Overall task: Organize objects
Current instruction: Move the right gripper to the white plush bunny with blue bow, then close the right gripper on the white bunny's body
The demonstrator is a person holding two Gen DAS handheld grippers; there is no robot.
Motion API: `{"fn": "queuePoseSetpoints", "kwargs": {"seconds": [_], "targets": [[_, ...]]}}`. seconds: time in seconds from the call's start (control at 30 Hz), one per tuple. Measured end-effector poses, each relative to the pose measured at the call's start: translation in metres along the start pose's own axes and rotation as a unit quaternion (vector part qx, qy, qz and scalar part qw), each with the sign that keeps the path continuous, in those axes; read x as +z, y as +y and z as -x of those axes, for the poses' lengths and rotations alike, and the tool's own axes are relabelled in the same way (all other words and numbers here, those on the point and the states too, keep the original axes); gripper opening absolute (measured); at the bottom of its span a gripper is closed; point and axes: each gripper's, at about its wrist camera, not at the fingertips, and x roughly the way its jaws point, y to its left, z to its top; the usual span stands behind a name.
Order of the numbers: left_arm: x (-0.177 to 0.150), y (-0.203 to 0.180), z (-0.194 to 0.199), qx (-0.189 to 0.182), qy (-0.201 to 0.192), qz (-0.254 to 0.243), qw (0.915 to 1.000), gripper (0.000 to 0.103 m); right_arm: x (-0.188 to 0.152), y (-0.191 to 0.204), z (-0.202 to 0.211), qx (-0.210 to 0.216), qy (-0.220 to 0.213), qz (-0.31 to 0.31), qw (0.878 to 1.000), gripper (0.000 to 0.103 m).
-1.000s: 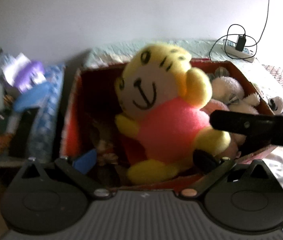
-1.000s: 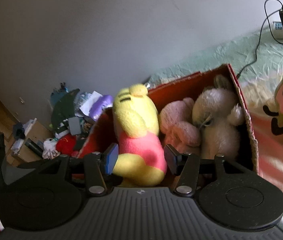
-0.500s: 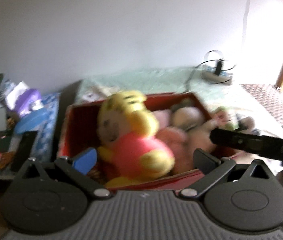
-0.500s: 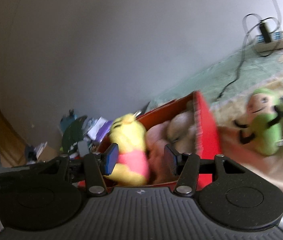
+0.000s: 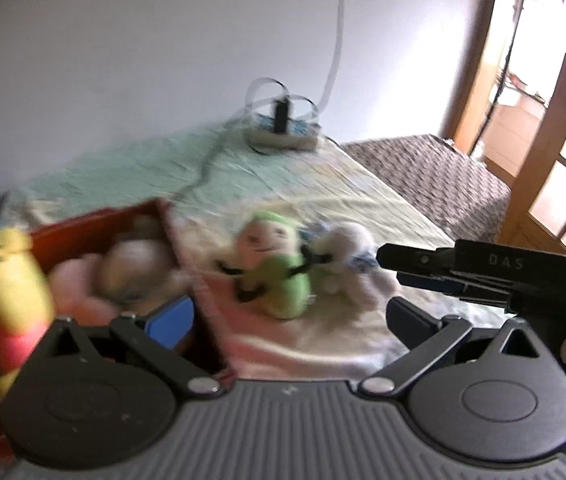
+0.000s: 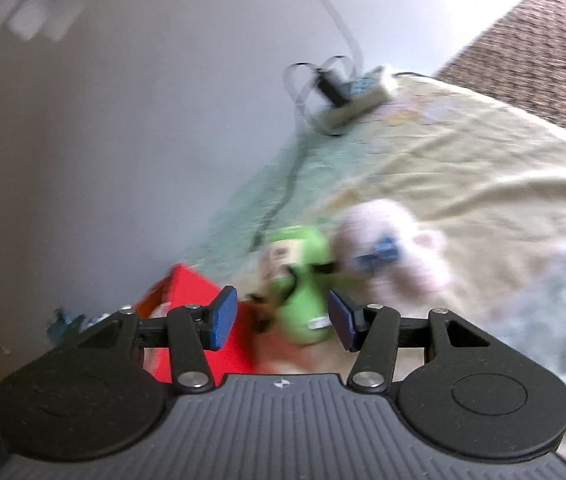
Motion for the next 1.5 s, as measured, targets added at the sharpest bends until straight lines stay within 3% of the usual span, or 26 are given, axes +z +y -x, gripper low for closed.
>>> {"fn": "queuePoseSetpoints", "kwargs": {"seconds": [0.3, 0.7, 0.77, 0.9, 1.07, 1.33, 1.5], "targets": [[0.012, -0.036, -0.092, -0.06, 0.081, 0.048, 0.9937, 0.102, 0.025, -0.058, -0.007, -0.046, 0.044, -0.025, 0.998, 0.055], [0.018, -0.059, -0.161, -0.064, 0.127, 0.075, 0.987, 0.091, 0.054, -0.096, -0.034, -0.03, 0.094, -0.053, 0.994, 0.055], [0.018, -0.058, -0.169, -0.062, 0.133, 0.079, 0.986, 0.078, 0.058, -0.097, -0.041, -0.022, 0.102, -0.056, 0.993, 0.055], [0.019, -0.054, -0.186, -0.06, 0.15, 0.093, 0.9825, 0.069, 0.063, -0.097, -0.056, -0.007, 0.115, -0.054, 0.992, 0.055], [0.021, -0.054, -0.202, -0.059, 0.161, 0.094, 0.9807, 0.048, 0.065, -0.097, -0.078, 0.002, 0.138, -0.046, 0.989, 0.056], [0.024, -0.054, -0.211, -0.063, 0.163, 0.092, 0.9802, 0.046, 0.066, -0.1, -0.101, 0.023, 0.159, -0.036, 0.986, 0.062], [0.023, -0.045, -0.219, -0.058, 0.172, 0.113, 0.977, 0.065, 0.065, -0.097, -0.108, 0.04, 0.173, -0.022, 0.984, 0.058]]}}
